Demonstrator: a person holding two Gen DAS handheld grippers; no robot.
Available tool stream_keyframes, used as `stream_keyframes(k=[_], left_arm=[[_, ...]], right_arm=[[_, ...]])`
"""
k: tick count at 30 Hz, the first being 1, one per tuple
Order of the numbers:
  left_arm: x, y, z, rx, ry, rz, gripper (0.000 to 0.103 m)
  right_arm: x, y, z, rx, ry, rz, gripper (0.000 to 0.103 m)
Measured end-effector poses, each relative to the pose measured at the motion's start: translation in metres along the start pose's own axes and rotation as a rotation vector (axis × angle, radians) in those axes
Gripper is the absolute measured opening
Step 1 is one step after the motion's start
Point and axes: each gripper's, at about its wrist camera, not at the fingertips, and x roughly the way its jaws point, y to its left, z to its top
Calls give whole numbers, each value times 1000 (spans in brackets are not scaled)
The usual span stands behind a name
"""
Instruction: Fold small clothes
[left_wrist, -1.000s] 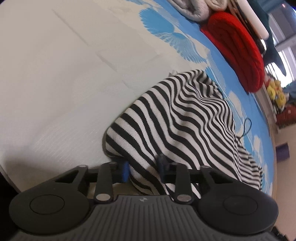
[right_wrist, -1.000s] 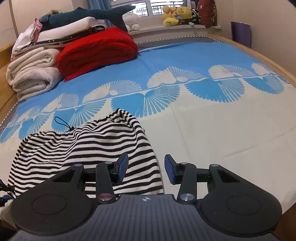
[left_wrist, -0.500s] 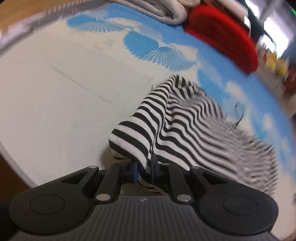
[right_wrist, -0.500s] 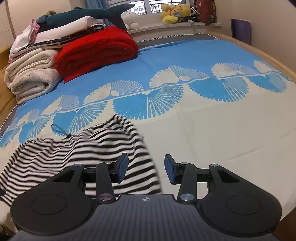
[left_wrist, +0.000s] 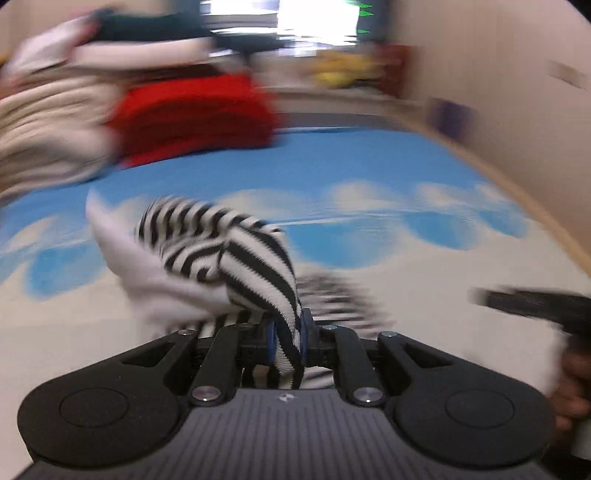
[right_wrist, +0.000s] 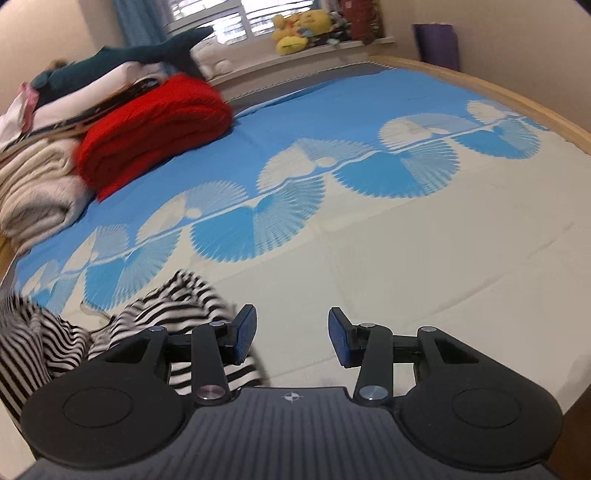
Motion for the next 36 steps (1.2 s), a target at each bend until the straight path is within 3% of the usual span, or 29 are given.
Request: stream_keyframes(k=[4, 6, 7, 8, 10, 11, 13, 16, 19, 21, 22, 24, 26, 30, 34, 36], left_arm=[[45, -74, -31, 105, 63, -248, 15], [74, -85, -50, 112, 199, -347, 19], [84, -84, -57, 101, 264, -353, 20], [85, -75, -61, 80, 280, -333, 20], [72, -47, -60, 33, 225, -339, 25], [63, -31, -59, 7, 196, -344, 34], [50, 3, -56, -42, 151, -323, 37], [49, 45, -59, -83, 160, -250, 37], [60, 58, -81, -118, 218, -238, 36], [80, 54, -105, -76, 314, -222, 36], [79, 46, -111, 3, 304, -201, 37], [68, 33, -104, 116, 303, -194, 39], [58, 37, -89, 133, 339, -223, 39], [25, 54, -71, 239, 284, -195, 43], [14, 77, -51, 253, 236, -182, 44], [18, 79, -41, 230, 218, -199, 44]], right_arm=[[-5, -23, 7, 76, -35, -35, 45], [-5, -32, 8, 98, -42, -45, 45], [-5, -35, 9, 105, -40, -45, 45], [-4, -38, 9, 109, -34, -39, 45], [1, -41, 10, 108, -9, -13, 45], [4, -40, 10, 109, 11, 8, 45], [12, -40, 9, 122, 58, 60, 45], [27, -30, 5, 116, 155, 135, 45], [49, -12, 0, 88, 275, 195, 45], [61, 2, -1, 37, 313, 202, 45], [66, 6, 0, 21, 320, 205, 45], [77, 9, 5, 26, 323, 221, 45], [88, 9, 9, 53, 331, 259, 45], [106, 11, 15, 78, 346, 286, 45], [120, 9, 15, 164, 363, 300, 45], [127, 13, 14, 174, 371, 301, 29]])
